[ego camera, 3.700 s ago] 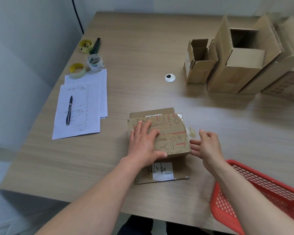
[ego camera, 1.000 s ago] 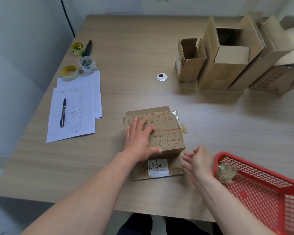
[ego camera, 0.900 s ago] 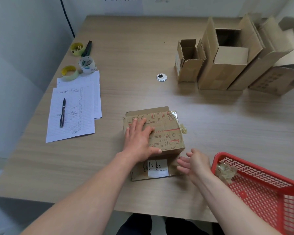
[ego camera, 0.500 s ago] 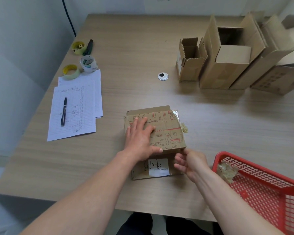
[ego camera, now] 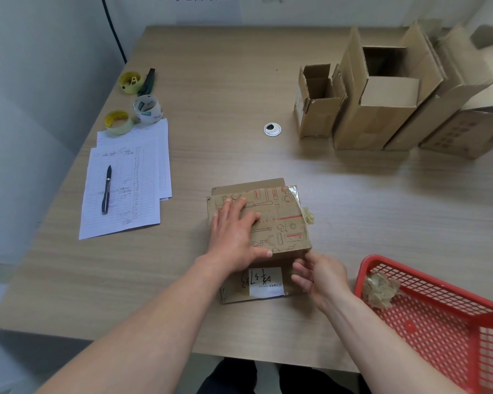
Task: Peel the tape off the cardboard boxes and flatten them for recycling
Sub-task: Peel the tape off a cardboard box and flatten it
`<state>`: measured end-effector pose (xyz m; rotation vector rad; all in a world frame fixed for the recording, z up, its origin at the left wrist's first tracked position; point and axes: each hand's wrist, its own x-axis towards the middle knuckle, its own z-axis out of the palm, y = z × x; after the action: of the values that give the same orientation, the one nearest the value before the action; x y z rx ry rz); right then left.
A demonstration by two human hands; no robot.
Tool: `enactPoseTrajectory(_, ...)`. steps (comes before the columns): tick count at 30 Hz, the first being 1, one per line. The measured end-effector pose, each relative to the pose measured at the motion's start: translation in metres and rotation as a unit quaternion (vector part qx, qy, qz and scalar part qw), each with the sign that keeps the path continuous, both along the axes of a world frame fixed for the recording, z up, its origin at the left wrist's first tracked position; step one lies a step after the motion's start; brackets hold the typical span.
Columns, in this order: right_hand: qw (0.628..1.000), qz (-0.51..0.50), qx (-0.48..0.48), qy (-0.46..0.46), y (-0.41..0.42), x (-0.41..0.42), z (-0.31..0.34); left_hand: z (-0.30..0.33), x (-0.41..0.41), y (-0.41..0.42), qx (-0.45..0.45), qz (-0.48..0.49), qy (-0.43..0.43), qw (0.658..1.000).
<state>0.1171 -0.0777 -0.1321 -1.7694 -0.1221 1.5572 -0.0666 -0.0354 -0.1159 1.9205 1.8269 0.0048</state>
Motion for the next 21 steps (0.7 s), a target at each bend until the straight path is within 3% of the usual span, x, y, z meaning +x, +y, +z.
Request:
enactPoseTrajectory(5,0.999,-0.007,0.053,-0.002,-0.005,-0.004,0.007,-0.001,-0.001,0.0,-0.001,0.001,0.001,1.0)
enactPoseTrajectory(12,0.987,-0.126,0.082,0.049,0.01,0.017,0.022,0.0,-0.001,0.0,-0.004,0.0,-0.003,1.0)
enactPoseTrajectory(15,0.986,-0.115,0.103,0.059,0.026,0.032,0.027,-0.001,-0.001,0.0,-0.005,-0.002,-0.002,1.0)
enactPoseTrajectory(19,0.989,-0.062,0.086,-0.101,0.035,0.042,0.014,0.0,-0.001,0.0,-0.007,-0.006,0.004,1.0)
enactPoseTrajectory(21,0.984,-0.096,0.08,-0.129,0.034,0.044,0.008,0.0,-0.001,0.0,-0.007,-0.007,0.003,1.0)
